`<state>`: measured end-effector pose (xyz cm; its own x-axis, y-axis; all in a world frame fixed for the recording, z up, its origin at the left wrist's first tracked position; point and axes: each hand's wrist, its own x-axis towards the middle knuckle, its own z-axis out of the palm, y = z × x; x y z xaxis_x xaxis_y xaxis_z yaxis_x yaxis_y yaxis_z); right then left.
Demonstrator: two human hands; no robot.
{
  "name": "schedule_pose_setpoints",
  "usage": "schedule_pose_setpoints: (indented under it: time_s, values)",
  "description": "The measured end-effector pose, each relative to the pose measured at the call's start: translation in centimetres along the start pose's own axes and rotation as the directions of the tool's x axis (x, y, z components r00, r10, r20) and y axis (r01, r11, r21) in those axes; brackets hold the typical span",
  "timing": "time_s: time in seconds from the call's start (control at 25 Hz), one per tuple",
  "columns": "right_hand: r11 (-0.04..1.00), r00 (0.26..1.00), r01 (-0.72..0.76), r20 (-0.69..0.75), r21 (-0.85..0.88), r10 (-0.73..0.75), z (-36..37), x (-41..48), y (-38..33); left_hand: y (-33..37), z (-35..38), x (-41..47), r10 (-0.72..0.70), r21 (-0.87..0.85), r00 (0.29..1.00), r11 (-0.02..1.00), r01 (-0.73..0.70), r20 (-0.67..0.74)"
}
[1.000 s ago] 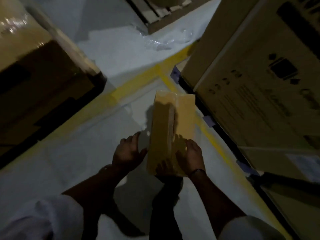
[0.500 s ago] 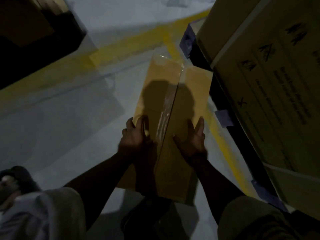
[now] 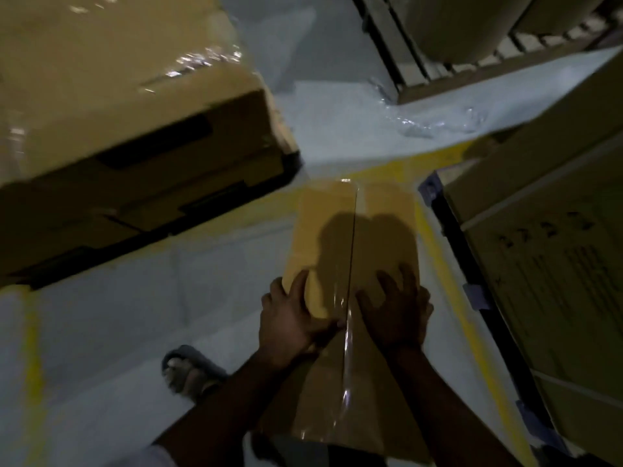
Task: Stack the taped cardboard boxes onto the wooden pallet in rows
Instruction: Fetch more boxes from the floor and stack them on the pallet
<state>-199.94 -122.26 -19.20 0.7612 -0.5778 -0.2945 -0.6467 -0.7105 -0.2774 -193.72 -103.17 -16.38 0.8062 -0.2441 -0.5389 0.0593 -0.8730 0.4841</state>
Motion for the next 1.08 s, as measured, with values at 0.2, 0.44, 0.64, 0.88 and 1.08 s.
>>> schedule_pose_setpoints:
  time_s: [0.2, 0.44, 0.64, 0.88, 1.08]
  values:
    - [0.987, 0.966, 0.155, -0.206, -0.028, -0.158, -12.8, -7.3, -20.9, -3.4, -22.9, -7.2, 0.036, -0.052, 0.986, 0.998, -0.045, -0.162]
    - [0.926, 0.870, 0.376, -0.362, 0.046, -0.335, -17.5, -13.9, -44.6, -12.2, -44.8, -12.1, 0.035, -0.040, 0.859, 0.997, -0.065, -0.510]
    - [0.814, 0.792, 0.572, -0.327, 0.103, -0.515, -16.3, -18.3, -61.3, -22.2, -57.3, -15.5, -0.105, -0.047, 0.764, 0.994, 0.098, -0.637]
    - [0.705, 0.705, 0.700, -0.263, 0.113, -0.658, -13.3, -22.2, -75.3, -32.1, -66.2, -18.5, -0.252, -0.101, 0.693, 0.963, 0.252, -0.676]
    - [0.686, 0.702, 0.710, -0.240, 0.157, -0.671, -9.9, -22.3, -85.2, -39.1, -73.3, -15.9, -0.283, -0.080, 0.680, 0.946, 0.314, -0.676]
